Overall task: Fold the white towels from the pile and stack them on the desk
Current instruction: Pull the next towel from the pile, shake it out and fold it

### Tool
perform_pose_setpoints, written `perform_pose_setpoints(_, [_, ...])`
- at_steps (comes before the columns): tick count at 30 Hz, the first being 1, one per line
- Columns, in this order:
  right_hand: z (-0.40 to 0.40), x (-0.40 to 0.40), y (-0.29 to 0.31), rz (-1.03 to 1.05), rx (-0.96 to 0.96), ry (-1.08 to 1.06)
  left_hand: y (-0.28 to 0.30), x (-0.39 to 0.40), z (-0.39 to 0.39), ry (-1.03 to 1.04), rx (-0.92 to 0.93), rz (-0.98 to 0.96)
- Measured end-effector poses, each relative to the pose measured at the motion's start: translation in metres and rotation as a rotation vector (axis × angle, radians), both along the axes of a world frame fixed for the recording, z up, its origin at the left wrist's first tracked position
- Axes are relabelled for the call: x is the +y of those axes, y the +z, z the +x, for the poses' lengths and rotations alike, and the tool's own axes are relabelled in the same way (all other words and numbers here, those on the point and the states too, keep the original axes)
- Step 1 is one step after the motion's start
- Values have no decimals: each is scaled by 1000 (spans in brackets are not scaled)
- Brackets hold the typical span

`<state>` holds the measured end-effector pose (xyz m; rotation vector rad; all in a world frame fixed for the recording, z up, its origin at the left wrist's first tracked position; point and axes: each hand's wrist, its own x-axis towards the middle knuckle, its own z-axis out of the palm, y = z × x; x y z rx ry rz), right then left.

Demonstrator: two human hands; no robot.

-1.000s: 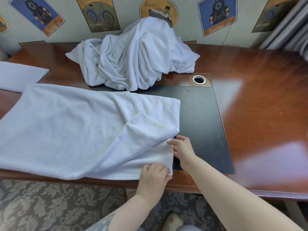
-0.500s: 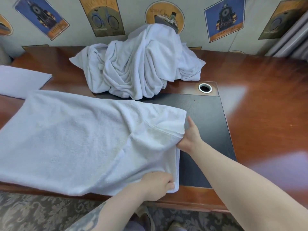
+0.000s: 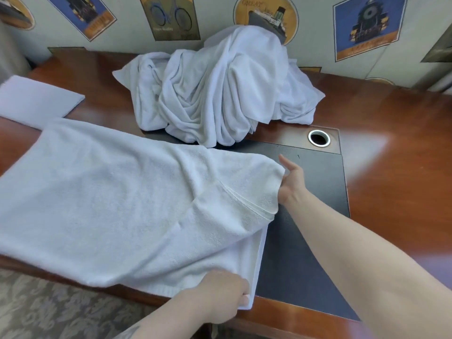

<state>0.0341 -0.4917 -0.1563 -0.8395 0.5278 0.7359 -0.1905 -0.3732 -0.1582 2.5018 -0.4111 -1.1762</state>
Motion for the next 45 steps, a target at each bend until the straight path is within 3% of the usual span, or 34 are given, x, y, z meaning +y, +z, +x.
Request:
perform_pose_setpoints(14, [24,-39,9,145,-28,-47,22,-23,16,185,220,100])
perform_pose_setpoints(17, [27,-39,14,65,-64,-3,23,-27,16,215,211,93])
perform_pose_setpoints(19, [30,-40,17,-168,-102,201,24,-29,14,237,187,95])
perform_pose_setpoints(22, [36,-50,19,-1003,-368,580,19,-32,5,258,126,106])
perform_pose_setpoints(23, [35,-52,19,-1262,-543,542,16,-33,3,281,97,99])
perform_pose_setpoints(24, [28,-49,22,-1364,-714,407,14,-34,0,304,70,90])
perform_pose_setpoints(26, [5,-33,24,-1184,-889,289,11,-34,-4,328,23,76])
perform_pose_setpoints(28, [-25,-5,17,-961,-900,605,10,-32,-5,333,1,58])
perform_pose_setpoints(30, [-49,20,7,-932,-888,917,9,-29,-7,328,-10,41])
perform_pose_setpoints(34, [-66,52,16,-986,-926,1018,-1,-41,-21,358,-182,24])
perform_pose_setpoints(37, [-69,57,46,-772,-1121,948,-15,-60,-32,412,-363,65])
perform_pose_setpoints(40, [-79,49,80,-718,-1617,581,-28,-69,-44,651,-481,80])
perform_pose_setpoints(42, [-92,29,82,-691,-1899,481,-34,-75,-56,776,-459,61])
perform_pose_setpoints(44, [-111,2,56,-718,-1996,770,-38,-83,-68,851,-432,64])
perform_pose_setpoints(45, [-122,-14,40,-772,-1930,1007,-38,-86,-72,913,-434,48])
